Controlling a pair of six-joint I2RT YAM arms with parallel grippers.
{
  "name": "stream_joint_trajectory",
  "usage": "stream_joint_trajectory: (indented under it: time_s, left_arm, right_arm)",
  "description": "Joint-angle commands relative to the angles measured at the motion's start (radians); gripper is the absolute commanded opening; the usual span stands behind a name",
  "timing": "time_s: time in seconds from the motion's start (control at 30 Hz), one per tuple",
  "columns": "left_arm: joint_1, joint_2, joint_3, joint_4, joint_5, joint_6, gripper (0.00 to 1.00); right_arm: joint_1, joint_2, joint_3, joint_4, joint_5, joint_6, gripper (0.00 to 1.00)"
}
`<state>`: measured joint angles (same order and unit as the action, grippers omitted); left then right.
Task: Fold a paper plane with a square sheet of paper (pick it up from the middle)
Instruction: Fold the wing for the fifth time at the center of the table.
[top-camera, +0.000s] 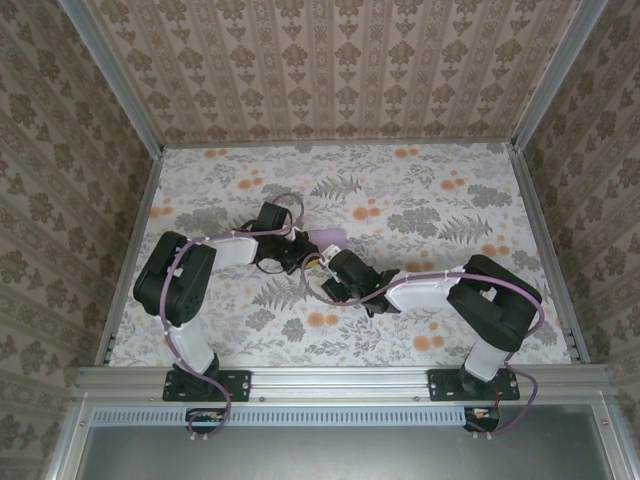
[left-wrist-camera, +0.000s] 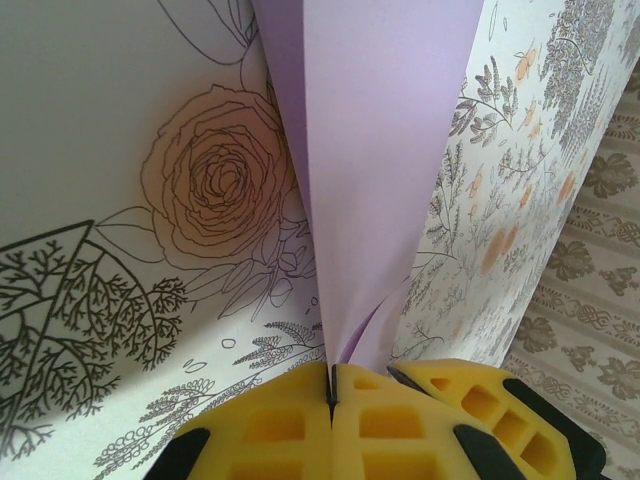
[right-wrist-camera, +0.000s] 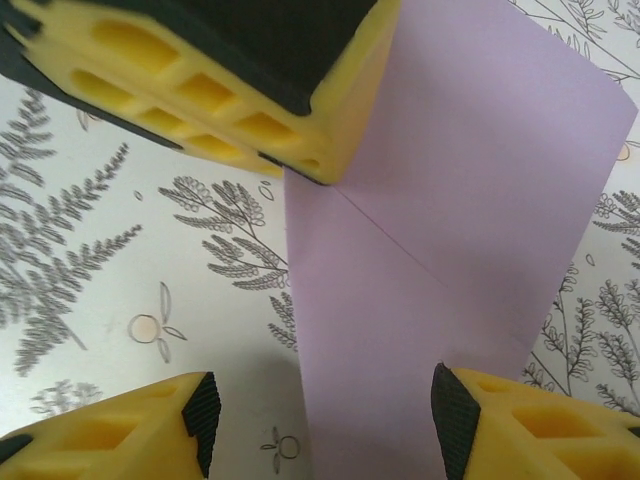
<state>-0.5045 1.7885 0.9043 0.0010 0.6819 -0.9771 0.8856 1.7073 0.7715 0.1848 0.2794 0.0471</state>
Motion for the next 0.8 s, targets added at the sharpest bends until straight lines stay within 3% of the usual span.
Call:
stream_joint_trajectory:
  time_s: [0.0, 0.53, 0.77]
  left_arm:
    - [-0.006, -0.039, 0.025, -0.024, 0.013, -0.021, 0.02]
    - [-0.005, -0.047, 0.024, -0.047, 0.001, -0.015, 0.03]
    - [0.006, -0.057, 0.027, -0.057, 0.003, -0.009, 0.04]
  right_arm:
    - [0.009, 0.024, 0.025, 0.053, 0.096, -0.069, 0.61]
    - [0.023, 0.092, 0.011, 0.158, 0.13, -0.174, 0.43]
    - [0.023, 0.089, 0.006, 0.16, 0.127, -0.186, 0.25]
